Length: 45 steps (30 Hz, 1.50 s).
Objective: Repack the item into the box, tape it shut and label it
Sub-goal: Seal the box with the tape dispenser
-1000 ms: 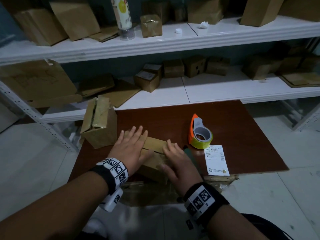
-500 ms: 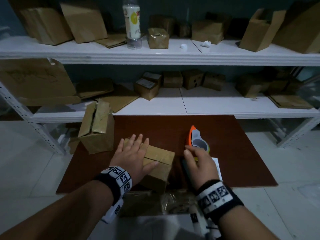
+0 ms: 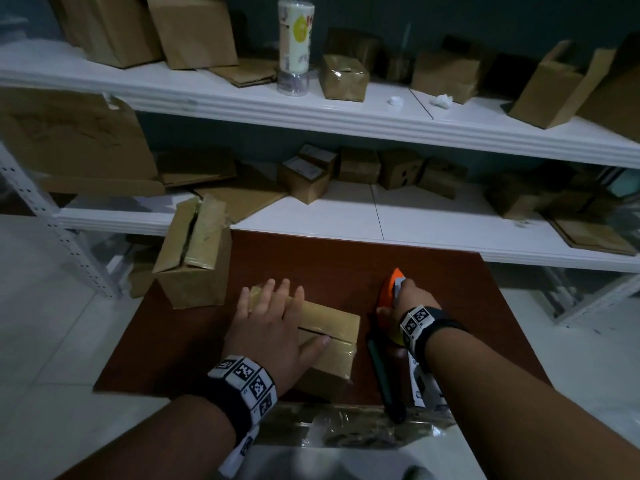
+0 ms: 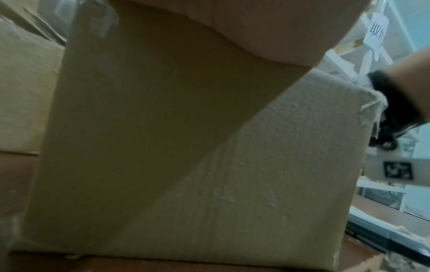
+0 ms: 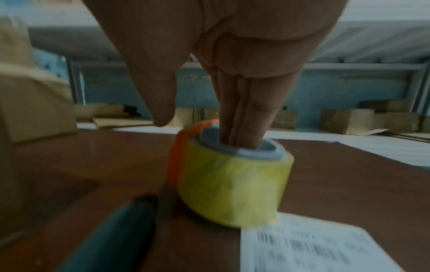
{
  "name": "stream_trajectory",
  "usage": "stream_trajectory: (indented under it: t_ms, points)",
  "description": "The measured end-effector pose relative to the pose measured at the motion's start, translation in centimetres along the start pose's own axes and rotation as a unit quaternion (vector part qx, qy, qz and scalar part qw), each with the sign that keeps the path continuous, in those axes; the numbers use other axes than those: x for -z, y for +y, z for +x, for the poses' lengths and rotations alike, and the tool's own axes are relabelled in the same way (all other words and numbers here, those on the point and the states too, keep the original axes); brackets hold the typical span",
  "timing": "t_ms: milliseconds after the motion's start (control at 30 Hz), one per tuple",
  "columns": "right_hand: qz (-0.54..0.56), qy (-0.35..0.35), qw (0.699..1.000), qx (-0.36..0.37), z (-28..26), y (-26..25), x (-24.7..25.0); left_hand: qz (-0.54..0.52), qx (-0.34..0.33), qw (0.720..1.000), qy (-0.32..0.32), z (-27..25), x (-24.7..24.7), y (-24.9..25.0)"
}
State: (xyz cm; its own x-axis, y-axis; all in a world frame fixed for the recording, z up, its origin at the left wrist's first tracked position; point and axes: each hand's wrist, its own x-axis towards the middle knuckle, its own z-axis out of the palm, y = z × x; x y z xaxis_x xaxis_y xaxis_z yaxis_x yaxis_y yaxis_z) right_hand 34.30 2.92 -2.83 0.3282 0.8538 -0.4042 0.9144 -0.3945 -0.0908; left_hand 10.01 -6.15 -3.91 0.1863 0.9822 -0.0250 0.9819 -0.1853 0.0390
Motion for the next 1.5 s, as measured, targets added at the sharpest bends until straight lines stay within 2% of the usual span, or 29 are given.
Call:
stream_trajectory:
  t_ms: [67, 200, 333, 500, 633, 667, 733, 833, 900, 933, 1000, 1033, 1067, 1100, 1133, 1167, 1233, 1333, 1400, 1467, 1500]
  points:
    - [0.016, -0.025, 1.0, 0.004, 0.6, 0.1, -0.6, -0.002, -0.002, 1.0, -0.004, 0.0, -0.1, -0.1]
    - [0.054, 0.067, 0.995, 0.05, 1.3, 0.3, -2.0, -0.007, 0.0, 1.0, -0.001, 0.0, -0.1, -0.1]
    - [0.154, 0.105, 0.982, 0.03, 0.7, 0.6, -0.6, -0.004, 0.0, 1.0, -0.011, -0.2, 0.0, 0.0]
    - [0.318, 0.174, 0.93, 0.058, -2.6, 1.3, 4.8, -0.008, 0.006, 1.0, -0.014, -0.5, 0.4, -0.1]
    - [0.436, 0.164, 0.88, 0.096, -7.6, 1.6, 8.5, -0.05, -0.002, 0.999, -0.019, -0.6, 1.1, -0.5]
    - [0.439, 0.157, 0.877, 0.118, -8.8, 1.6, 9.1, -0.083, 0.003, 0.997, -0.008, -0.7, 1.4, -0.6]
    - [0.441, 0.14, 0.87, 0.168, -11.4, 1.6, 9.7, -0.17, 0.016, 0.984, 0.056, -1.2, 2.7, -1.0]
    - [0.446, 0.098, 0.86, 0.227, -15.0, 1.7, 10.1, -0.309, 0.023, 0.934, 0.177, -2.4, 5.0, -1.2]
    - [0.448, 0.075, 0.853, 0.257, -17.0, 1.6, 10.2, -0.438, 0.03, 0.878, 0.193, -3.2, 6.5, -0.8]
    - [0.449, 0.068, 0.85, 0.269, -17.9, 1.5, 10.1, -0.521, 0.052, 0.837, 0.162, -3.8, 7.6, -0.4]
    - [0.45, 0.06, 0.844, 0.284, -19.7, 1.2, 10.0, -0.677, 0.126, 0.725, 0.028, -4.9, 9.8, 0.3]
    - [0.452, 0.058, 0.842, 0.29, -20.6, 1.1, 9.8, -0.727, 0.154, 0.668, -0.039, -5.4, 10.6, 0.6]
    - [0.45, 0.056, 0.84, 0.297, -21.2, 0.9, 9.6, -0.758, 0.172, 0.625, -0.08, -5.9, 11.2, 0.9]
    - [0.449, 0.054, 0.839, 0.303, -21.8, 0.7, 9.3, -0.775, 0.18, 0.598, -0.092, -6.6, 11.6, 1.0]
    - [0.445, 0.051, 0.839, 0.31, -22.3, 0.5, 9.0, -0.782, 0.183, 0.59, -0.077, -7.0, 11.6, 1.1]
    - [0.437, 0.049, 0.841, 0.315, -22.9, 0.3, 8.8, -0.784, 0.181, 0.593, -0.046, -7.3, 11.4, 1.0]
    - [0.421, 0.049, 0.847, 0.322, -23.7, -0.1, 8.2, -0.756, 0.161, 0.634, 0.019, -7.8, 10.9, 0.6]
    - [0.411, 0.051, 0.854, 0.314, -24.3, -0.7, 7.5, -0.652, 0.119, 0.744, 0.084, -8.4, 10.5, -0.7]
    - [0.389, 0.053, 0.865, 0.312, -24.3, -1.1, 7.1, -0.584, 0.109, 0.797, 0.11, -8.5, 10.3, -1.2]
    - [0.377, 0.047, 0.874, 0.301, -24.2, -1.4, 6.9, -0.547, 0.111, 0.82, 0.125, -8.3, 10.2, -1.5]
    - [0.376, 0.045, 0.878, 0.291, -24.2, -1.5, 7.0, -0.55, 0.124, 0.816, 0.129, -8.1, 10.1, -1.9]
